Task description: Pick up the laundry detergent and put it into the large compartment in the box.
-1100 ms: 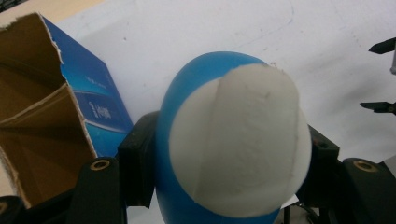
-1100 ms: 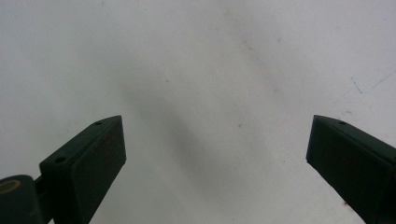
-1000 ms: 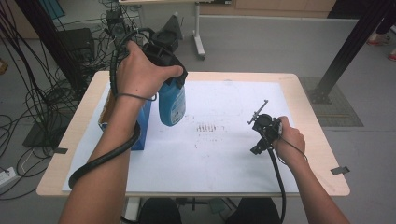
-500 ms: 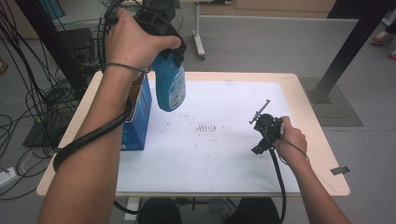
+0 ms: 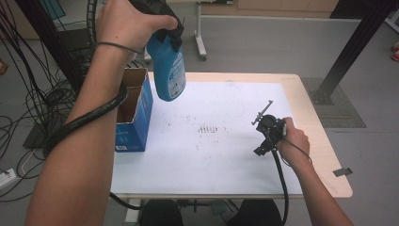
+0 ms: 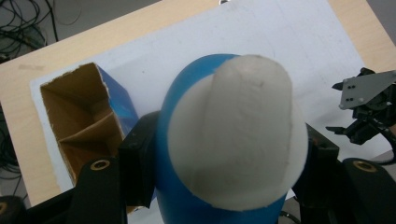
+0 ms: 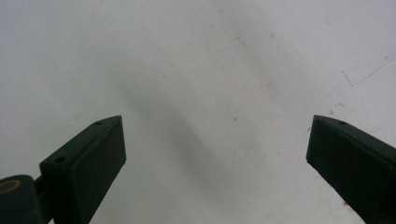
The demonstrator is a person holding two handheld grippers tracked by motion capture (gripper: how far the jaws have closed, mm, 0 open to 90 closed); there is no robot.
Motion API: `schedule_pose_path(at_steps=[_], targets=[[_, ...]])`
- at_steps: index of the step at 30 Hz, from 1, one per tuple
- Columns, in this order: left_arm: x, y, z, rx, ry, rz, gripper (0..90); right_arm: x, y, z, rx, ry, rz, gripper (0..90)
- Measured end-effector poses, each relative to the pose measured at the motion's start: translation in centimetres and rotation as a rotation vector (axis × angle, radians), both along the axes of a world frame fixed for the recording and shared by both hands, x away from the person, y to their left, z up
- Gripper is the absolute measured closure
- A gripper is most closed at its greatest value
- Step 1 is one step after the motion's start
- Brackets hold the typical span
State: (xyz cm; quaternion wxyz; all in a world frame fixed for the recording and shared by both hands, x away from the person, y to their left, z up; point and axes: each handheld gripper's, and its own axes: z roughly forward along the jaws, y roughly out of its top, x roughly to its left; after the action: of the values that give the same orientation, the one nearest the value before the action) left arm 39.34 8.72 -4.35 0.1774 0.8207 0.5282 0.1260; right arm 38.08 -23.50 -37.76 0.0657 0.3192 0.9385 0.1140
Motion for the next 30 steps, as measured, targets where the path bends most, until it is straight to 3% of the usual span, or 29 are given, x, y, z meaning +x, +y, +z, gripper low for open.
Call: schedule_pose_path(at_steps=[7, 15, 30], targets=[[0.4, 1.7, -0.3, -0.002, 0.006, 0.038, 37.1, 0.0, 0.2, 0.0, -0.003, -0.002, 0.007, 4.4], [0.5, 4.7, -0.8, -0.007, -0.009, 0.126, 37.1, 0.0, 0.3, 0.0, -0.002, 0.004, 0.006, 4.4], [0.7, 10.3, -1.8, -0.008, -0.001, 0.277, 37.1, 0.1, 0.4, -0.1, -0.002, 0.005, 0.015, 4.4]])
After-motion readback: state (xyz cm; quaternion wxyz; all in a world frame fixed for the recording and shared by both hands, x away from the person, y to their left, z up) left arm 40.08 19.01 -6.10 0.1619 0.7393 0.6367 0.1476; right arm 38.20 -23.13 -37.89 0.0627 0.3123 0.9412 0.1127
